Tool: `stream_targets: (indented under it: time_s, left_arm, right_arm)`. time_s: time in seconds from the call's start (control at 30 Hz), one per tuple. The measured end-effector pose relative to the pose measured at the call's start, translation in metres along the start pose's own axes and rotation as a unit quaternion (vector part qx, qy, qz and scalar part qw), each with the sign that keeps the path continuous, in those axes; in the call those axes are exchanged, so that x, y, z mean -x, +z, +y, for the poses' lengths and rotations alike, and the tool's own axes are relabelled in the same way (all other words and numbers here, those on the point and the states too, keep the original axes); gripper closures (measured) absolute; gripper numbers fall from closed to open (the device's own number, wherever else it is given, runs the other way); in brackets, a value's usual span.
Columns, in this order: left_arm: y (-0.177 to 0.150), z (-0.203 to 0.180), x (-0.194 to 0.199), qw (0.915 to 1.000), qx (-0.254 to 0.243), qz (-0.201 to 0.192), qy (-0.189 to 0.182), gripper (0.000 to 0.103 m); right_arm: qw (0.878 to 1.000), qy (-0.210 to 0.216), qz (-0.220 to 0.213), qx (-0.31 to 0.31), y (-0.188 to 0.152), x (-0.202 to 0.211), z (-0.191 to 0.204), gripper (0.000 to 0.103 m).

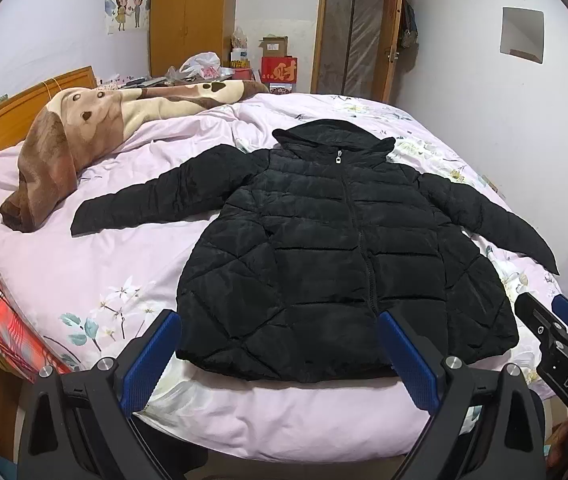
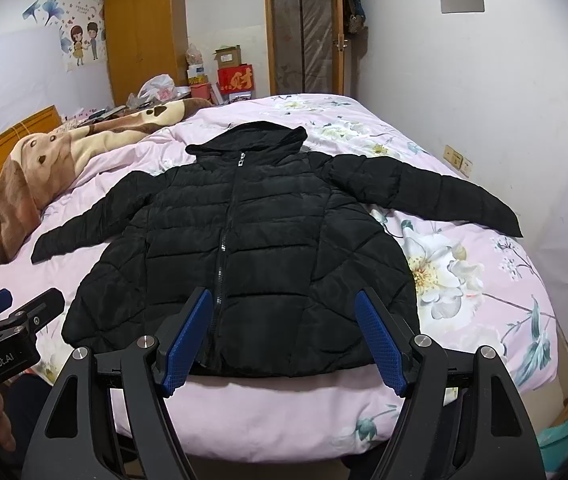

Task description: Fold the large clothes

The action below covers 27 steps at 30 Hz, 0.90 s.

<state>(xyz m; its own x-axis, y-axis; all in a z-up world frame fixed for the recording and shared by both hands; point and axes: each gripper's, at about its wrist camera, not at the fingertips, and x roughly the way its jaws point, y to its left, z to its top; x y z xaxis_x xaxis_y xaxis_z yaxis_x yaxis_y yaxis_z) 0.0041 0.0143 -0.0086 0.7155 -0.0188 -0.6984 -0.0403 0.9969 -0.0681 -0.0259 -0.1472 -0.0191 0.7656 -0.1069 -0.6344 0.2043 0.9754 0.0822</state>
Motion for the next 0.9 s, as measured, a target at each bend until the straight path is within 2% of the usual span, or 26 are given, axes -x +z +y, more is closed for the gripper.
stream_targets:
  time_s: [0.9]
  left_arm:
    - [-0.0002, -0.0019, -0.0041, 0.9999, -0.007, 0.005, 0.01, 0.003]
  right_arm:
    - [1.0, -0.003, 0.003, 0.004, -0.0015, -0.0058, -0.0004, 0.029]
